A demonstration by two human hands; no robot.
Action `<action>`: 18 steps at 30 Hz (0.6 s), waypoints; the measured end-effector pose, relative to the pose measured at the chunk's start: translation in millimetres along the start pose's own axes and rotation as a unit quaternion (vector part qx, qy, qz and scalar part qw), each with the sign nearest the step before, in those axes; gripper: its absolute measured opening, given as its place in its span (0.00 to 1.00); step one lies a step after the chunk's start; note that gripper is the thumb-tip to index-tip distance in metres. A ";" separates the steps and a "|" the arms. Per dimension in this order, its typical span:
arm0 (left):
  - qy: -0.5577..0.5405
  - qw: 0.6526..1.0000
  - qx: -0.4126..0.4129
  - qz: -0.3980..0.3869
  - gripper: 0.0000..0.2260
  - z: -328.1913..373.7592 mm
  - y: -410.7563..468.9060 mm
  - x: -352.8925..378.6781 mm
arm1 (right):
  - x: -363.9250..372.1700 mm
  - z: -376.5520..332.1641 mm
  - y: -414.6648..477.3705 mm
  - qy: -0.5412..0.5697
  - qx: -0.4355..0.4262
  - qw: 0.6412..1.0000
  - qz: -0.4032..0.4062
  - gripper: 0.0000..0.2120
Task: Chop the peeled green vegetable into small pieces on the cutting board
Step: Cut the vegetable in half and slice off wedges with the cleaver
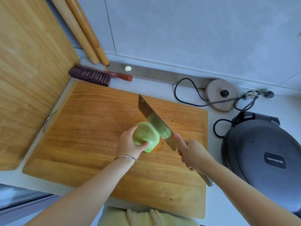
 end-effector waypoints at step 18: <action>0.036 0.999 -0.005 -0.006 0.34 0.9 5.6 -3.5 | 14.0 -13.3 11.0 -0.089 0.012 0.996 -0.014 0.28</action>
Point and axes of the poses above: each hand's wrist, its own y-axis towards the middle knuckle, its own x-axis out of the palm, z = x × y, the point moved 4 cm from there along y, towards the middle knuckle, and after that the axes turned 8 degrees about -z, right-handed, at the moved point
